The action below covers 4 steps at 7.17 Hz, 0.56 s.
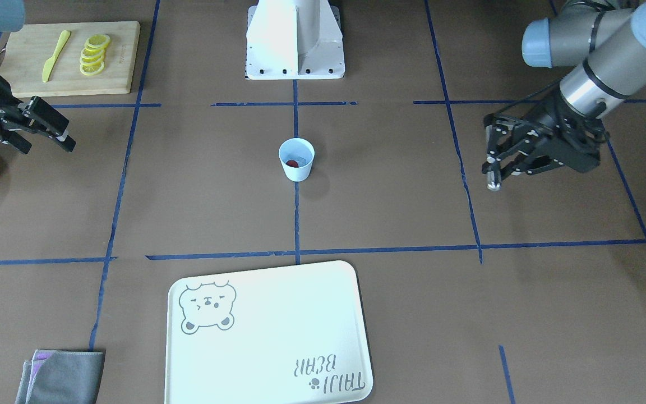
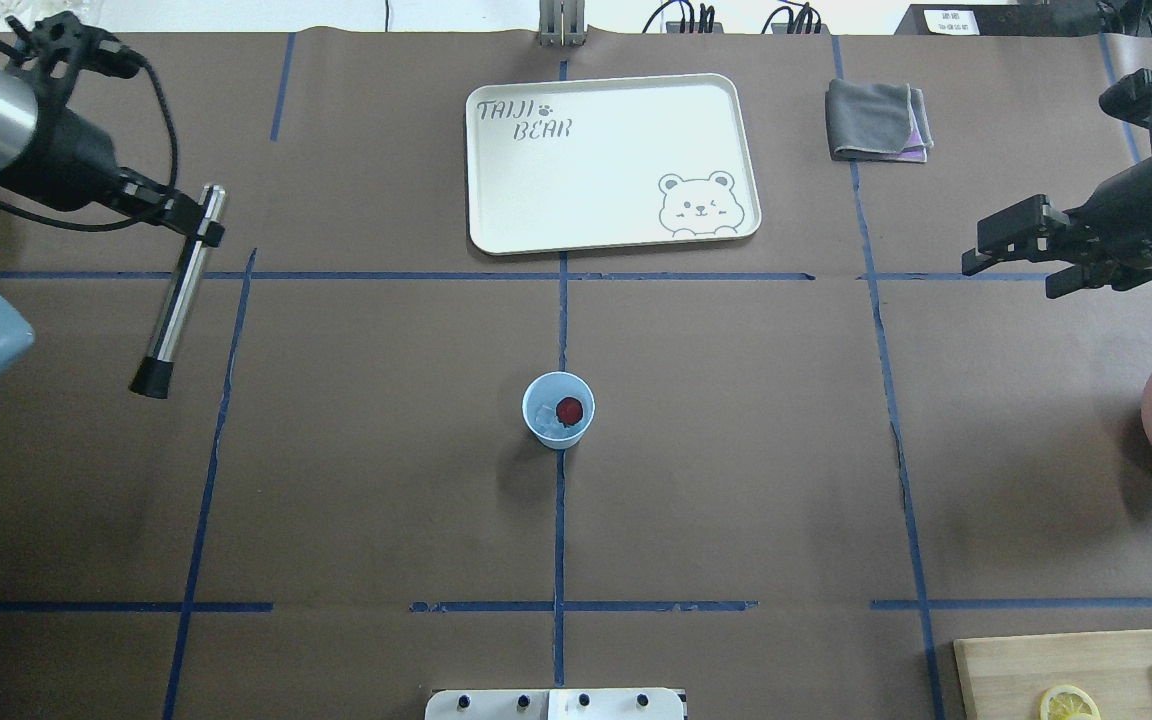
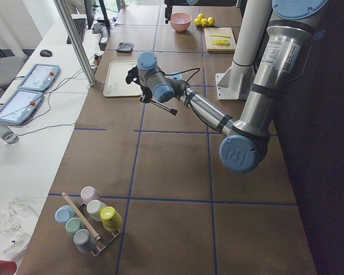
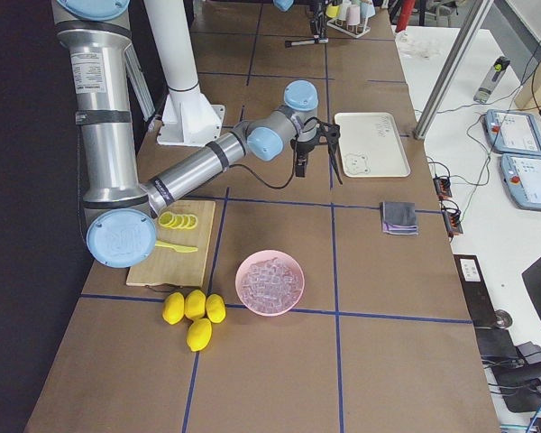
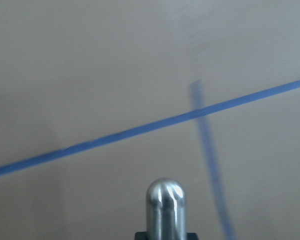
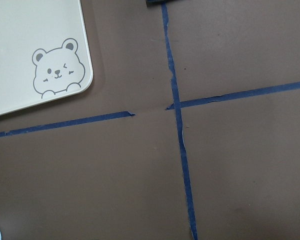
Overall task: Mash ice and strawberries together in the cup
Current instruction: 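Carry the metal muddler with the left gripper over the light-blue cup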
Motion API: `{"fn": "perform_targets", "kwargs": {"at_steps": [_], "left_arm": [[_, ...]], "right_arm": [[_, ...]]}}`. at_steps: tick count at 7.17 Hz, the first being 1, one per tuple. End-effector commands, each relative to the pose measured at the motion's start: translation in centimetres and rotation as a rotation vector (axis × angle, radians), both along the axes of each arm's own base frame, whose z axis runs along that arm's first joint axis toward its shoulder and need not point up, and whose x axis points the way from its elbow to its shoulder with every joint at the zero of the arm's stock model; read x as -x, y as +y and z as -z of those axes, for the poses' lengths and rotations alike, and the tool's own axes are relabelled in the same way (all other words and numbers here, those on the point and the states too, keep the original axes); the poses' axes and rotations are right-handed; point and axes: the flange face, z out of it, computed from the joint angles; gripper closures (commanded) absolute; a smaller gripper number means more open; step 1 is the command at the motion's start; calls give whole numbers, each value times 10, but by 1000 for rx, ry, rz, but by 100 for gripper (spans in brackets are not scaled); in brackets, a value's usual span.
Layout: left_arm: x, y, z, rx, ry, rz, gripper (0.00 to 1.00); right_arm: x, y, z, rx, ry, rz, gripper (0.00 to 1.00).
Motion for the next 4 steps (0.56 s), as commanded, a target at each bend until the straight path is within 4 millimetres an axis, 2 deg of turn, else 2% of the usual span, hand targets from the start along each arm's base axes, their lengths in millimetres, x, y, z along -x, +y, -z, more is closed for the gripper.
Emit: {"fn": "perform_targets", "kwargs": {"at_steps": [1,2,3,4], "left_arm": [[-95,58,107,-296,35,12,100],[-109,80,127,-400,33,46,100],[-131,100,145,-464,116,40,100],[-154,103,153,-539,167,151,100]], "right_arm": [[-9,-4,-4,4,8,-21,1],[-12,-4,-3,0,6,-25,1],[-13,-4,-3,1,5,-27,1],[-17,-5,-3,0,6,-36,1]]}}
